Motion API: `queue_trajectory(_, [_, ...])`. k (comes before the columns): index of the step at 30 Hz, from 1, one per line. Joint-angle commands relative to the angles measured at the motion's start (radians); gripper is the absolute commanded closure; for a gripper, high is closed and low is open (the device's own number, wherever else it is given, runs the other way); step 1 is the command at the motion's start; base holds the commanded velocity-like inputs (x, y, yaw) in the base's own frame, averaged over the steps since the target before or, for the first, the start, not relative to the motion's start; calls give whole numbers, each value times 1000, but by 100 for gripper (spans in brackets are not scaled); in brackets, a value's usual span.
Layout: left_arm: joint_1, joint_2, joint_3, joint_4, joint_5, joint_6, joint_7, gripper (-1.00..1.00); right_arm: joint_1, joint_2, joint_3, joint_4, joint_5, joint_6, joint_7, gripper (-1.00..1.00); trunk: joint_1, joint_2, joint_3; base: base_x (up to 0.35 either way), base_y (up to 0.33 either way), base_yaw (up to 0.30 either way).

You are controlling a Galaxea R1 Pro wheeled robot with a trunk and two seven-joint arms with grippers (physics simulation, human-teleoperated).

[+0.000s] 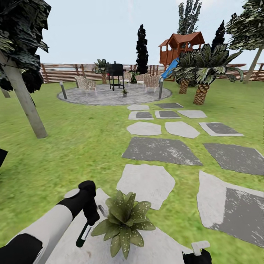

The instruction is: Pick up the pesticide atomizer in the garden and spray insectifuge to fully cover both potted plants in the garden.

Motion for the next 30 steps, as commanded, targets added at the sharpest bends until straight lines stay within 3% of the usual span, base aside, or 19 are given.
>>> queue_trajectory(1, [0, 3, -4, -1, -4, 9, -3, 100, -1, 0, -7, 2, 11, -4, -4, -100, 0, 0, -1, 156, 96, -5])
queue_trajectory(5, [2, -2, -4, 2, 7, 9, 31, 100, -1, 0, -7, 2, 11, -4, -4, -100, 0, 0, -1, 160, 141, -1])
queue_trajectory(26, [84, -2, 6, -15, 8, 5, 35, 100, -1, 0, -7, 2, 11, -3, -4, -100, 0, 0, -1, 78, 3, 0])
queue_trajectory(30, [84, -5, 35, -53, 13, 5, 95, 100, -1, 0, -7, 2, 11, -3, -4, -100, 0, 0, -1, 0, 0, 0])
